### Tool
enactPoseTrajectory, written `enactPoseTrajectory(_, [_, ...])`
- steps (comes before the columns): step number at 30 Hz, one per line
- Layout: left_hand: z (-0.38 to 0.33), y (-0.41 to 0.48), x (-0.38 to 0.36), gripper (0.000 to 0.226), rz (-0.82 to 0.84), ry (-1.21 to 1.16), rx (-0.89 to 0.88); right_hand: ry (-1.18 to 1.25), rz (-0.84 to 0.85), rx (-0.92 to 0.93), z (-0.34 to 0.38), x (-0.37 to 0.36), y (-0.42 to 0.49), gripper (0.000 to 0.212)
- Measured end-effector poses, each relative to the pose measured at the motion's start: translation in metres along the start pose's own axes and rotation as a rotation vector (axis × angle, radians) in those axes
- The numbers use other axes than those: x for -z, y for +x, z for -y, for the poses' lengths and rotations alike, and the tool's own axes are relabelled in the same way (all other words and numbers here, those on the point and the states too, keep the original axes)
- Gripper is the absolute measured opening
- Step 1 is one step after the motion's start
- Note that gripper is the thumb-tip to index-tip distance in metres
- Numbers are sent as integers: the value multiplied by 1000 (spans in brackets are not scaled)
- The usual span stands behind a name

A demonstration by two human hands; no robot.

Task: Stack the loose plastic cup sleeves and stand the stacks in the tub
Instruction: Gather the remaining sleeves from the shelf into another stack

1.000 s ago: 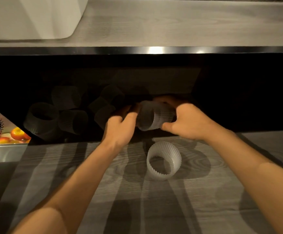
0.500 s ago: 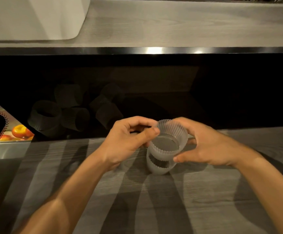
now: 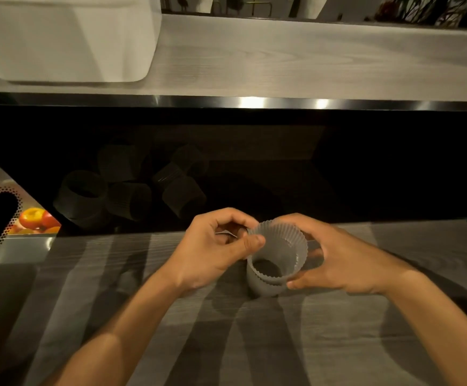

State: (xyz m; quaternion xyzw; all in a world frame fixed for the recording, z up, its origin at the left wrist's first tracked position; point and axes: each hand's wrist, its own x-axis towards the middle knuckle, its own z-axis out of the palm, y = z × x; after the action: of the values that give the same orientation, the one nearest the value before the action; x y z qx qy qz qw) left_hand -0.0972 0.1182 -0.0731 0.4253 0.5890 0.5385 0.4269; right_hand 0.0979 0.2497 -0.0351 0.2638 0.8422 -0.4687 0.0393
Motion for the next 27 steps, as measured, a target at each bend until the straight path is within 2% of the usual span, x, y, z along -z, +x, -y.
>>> enactPoseTrajectory(2, [1, -2, 3, 22, 2, 6, -6, -42, 6, -26, 0, -5, 3, 83])
enactPoseTrajectory(4, [2, -5, 5, 23, 12, 9, 11, -169, 75, -99, -1, -9, 6, 99])
enactPoseTrajectory(6, [4, -5, 9, 19, -32, 41, 18, -318, 226, -299, 2, -10, 9, 126])
enactPoseTrajectory(7, [6, -4, 11, 14, -101, 84, 17, -373, 270, -405, 5, -8, 11, 132])
enactPoseTrajectory(8, [8, -3, 14, 10, -208, 142, 36, -414, 275, -478, 6, -5, 16, 129])
enactPoseTrajectory(10, [12, 2, 25, 11, -479, 229, 144, -439, 174, -478, 9, 4, 30, 104])
enactPoseTrajectory(12, [14, 8, 37, 14, -697, 195, 306, -355, -12, -364, 16, 8, 51, 57])
enactPoseTrajectory(13, [16, 10, 43, 18, -754, 151, 380, -312, -100, -308, 23, 6, 63, 31])
enactPoseTrajectory(14, [18, 13, 48, 23, -779, 111, 440, -290, -152, -271, 32, 1, 75, 13])
enactPoseTrajectory(16, [22, 17, 53, 26, -791, 33, 517, -249, -139, -224, 55, -15, 99, 21])
enactPoseTrajectory(19, [25, 25, 57, 34, -802, -168, 544, -205, 37, -232, 82, -40, 130, 39])
enactPoseTrajectory(21, [24, 29, 58, 34, -798, -269, 540, -215, 100, -237, 88, -50, 143, 36])
enactPoseTrajectory(23, [21, 31, 58, 30, -786, -320, 529, -208, 59, -236, 89, -53, 148, 28])
enactPoseTrajectory(27, [15, 24, 52, 29, -748, -347, 498, -77, -210, -228, 80, -44, 130, 25])
